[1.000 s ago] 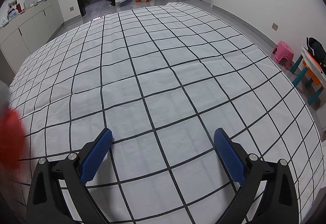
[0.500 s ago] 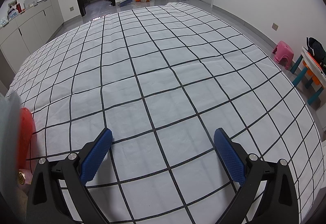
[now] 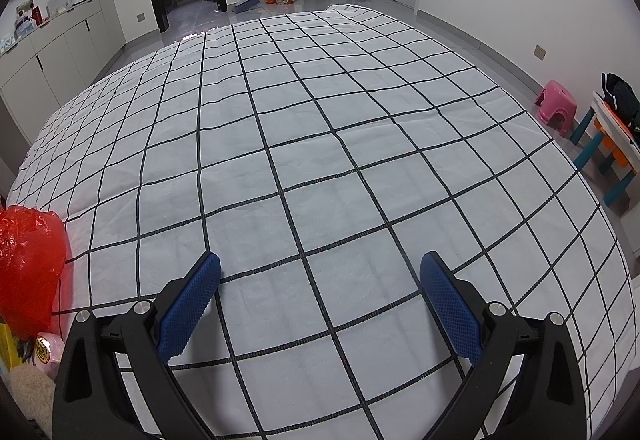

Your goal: Collect trash

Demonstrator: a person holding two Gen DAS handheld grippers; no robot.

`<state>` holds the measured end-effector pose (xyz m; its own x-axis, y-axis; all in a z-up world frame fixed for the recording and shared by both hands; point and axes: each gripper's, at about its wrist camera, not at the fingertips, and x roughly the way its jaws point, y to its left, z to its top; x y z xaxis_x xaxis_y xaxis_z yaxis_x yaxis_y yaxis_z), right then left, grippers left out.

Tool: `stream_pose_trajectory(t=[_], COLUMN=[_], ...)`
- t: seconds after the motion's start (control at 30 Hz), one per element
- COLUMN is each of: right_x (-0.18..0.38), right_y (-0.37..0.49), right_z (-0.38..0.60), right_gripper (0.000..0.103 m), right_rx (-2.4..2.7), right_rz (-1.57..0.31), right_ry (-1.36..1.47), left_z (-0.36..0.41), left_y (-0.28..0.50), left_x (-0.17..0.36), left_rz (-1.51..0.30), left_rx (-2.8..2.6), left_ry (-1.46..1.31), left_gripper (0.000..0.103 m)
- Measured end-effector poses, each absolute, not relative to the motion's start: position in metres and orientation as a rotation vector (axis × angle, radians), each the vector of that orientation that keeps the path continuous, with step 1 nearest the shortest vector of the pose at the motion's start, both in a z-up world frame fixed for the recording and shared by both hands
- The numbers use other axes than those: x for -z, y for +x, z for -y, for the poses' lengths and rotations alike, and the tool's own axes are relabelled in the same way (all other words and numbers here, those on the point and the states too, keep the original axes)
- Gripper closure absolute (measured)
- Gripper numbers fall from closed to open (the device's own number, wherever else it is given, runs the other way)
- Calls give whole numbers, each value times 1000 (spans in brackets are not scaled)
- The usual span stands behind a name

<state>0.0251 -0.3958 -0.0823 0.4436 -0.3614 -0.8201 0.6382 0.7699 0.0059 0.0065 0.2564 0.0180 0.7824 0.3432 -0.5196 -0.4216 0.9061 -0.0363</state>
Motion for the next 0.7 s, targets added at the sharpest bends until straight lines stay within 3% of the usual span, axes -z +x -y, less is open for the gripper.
stream_pose_trajectory(t=[0.7], right_x=[82], right_y=[26], right_z=[396], right_gripper=[8], right_rx=[636], right_rz=[-921], right_ry=[338], left_z=[-266], left_y=[4], left_x=[-12], left_rz=[-563], left_rx=[-419], left_ry=[-170], left_gripper=[6])
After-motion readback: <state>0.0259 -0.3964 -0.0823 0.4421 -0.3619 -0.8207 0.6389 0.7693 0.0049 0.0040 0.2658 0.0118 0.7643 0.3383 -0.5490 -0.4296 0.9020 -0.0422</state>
